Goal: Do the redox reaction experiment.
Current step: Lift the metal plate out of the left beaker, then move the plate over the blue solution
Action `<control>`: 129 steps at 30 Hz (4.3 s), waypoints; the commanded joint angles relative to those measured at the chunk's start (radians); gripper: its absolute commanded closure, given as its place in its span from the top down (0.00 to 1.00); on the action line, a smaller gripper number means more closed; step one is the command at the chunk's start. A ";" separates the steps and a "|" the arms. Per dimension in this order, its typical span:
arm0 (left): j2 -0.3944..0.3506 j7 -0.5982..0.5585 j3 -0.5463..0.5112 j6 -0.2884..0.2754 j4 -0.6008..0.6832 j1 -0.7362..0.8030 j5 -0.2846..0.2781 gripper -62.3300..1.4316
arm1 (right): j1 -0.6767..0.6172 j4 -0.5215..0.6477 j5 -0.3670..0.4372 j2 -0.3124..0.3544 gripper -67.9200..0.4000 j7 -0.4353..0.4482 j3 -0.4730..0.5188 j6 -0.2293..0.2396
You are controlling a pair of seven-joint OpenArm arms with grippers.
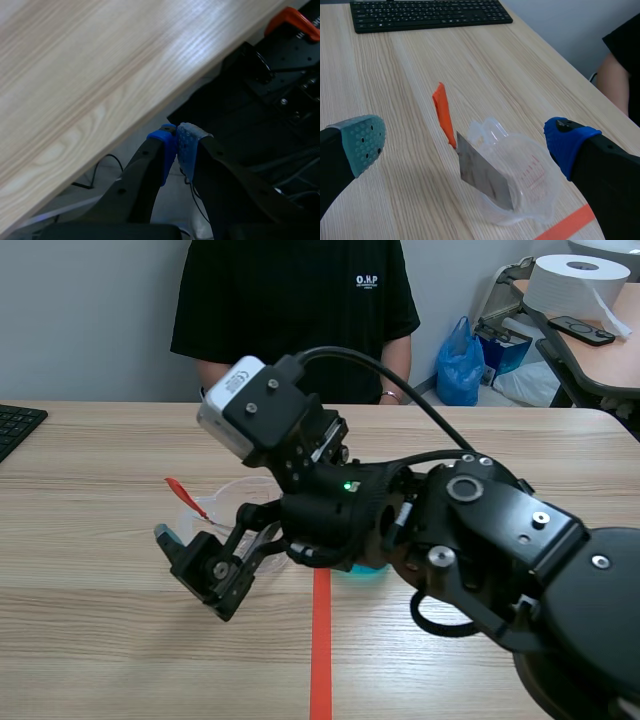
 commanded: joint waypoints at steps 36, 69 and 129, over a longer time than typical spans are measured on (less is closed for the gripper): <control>-0.001 0.003 -0.006 0.000 0.002 0.012 -0.007 0.08 | 0.117 -0.151 0.004 -0.090 0.37 0.060 -0.010 -0.111; -0.001 0.002 -0.006 0.000 0.002 0.011 -0.007 0.08 | 0.117 -0.040 0.004 -0.054 0.02 0.021 0.076 -0.035; -0.001 -0.028 -0.006 0.000 0.002 0.011 -0.023 0.08 | 0.117 0.335 0.665 0.222 0.02 -0.487 0.589 0.239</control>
